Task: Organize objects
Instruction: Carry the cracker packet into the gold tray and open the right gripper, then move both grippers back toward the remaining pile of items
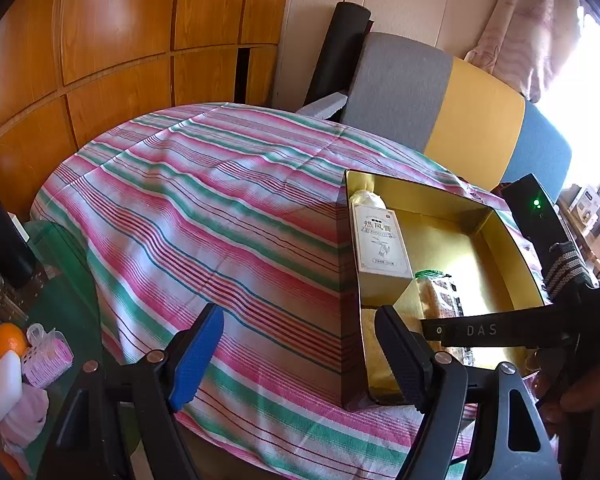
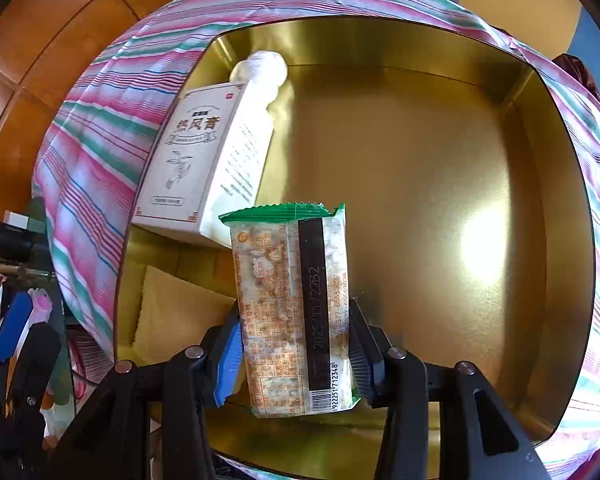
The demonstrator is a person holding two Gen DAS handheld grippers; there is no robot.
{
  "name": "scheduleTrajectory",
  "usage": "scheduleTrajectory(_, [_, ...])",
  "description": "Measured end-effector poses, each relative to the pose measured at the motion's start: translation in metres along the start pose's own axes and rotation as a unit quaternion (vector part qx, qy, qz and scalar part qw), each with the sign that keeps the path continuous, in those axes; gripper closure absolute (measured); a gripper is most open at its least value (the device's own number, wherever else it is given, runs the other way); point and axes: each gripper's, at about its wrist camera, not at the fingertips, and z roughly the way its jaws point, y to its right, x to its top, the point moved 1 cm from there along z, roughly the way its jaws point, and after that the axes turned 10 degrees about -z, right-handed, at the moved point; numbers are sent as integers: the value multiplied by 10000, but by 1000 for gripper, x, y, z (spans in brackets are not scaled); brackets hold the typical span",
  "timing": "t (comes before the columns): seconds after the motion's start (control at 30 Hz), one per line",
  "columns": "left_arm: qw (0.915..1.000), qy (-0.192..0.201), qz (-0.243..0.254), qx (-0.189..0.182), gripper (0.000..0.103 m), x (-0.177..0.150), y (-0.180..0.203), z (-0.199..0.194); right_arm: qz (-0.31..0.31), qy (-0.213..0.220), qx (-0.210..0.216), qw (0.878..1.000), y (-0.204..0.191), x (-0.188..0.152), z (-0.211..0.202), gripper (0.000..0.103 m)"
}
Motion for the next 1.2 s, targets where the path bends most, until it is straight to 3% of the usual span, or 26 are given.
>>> scheduleTrajectory(0.43, [10000,70,24,18,24,0,3,-3,278,72,124,9995,4,-3,-1,54])
scheduleTrajectory(0.7, [9998,174,94,47,24,2,10,-8,328,698,406,9962,21,-21,-34,49])
scheduleTrajectory(1.0, [9984,275,485,-8,24,1,40,-17,-69,1790,-318,9833,48,-49,-86,38])
scheduleTrajectory(1.2, [9958,277,857,-139,21,-5,72,-21,84,2268,-789,9707,94,-78,-120,31])
